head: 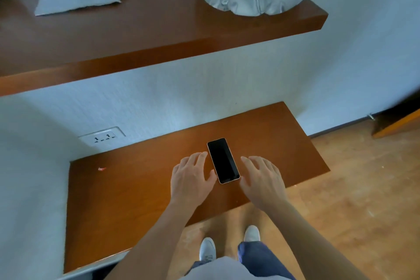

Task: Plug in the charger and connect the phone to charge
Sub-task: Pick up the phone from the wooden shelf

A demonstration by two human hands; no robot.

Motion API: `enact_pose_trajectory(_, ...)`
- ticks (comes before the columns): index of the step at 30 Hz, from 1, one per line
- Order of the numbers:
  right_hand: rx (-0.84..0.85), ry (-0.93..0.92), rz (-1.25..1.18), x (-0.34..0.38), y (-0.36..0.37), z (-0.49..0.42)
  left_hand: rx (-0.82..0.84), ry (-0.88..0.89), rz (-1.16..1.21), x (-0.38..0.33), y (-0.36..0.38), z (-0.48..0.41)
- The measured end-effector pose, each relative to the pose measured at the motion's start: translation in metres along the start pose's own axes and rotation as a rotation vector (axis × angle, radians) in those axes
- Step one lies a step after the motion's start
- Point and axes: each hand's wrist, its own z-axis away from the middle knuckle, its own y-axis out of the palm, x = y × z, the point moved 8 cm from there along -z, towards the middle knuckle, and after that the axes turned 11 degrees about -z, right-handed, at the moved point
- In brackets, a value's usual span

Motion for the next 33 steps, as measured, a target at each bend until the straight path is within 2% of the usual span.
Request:
enact_pose_trajectory(4,0.078,-0.055,-0.006,-0.012,0.008,-0.024,0.004,-0.080,0.031,-0.012,0.014,-0.011)
enact_pose_trajectory(15,0.311,-0.205,-0.048,-0.061,0.038,-0.076,0.140,-0.495,0.172,-0.040,0.072,-0.034)
enact_pose_trajectory(21,0.415,-0.234,-0.038,-0.091,0.058,-0.088,0.157,-0.589,0.090,-0.053,0.107,-0.047)
enact_pose_trajectory(28,0.454,-0.301,0.028,-0.111,0.070,-0.095,0.215,-0.784,0.106,-0.056,0.129,-0.047)
enact_pose_trajectory(33,0.476,-0.348,0.059,-0.117,0.082,-0.093,0.185,-0.895,0.161,-0.056,0.134,-0.050)
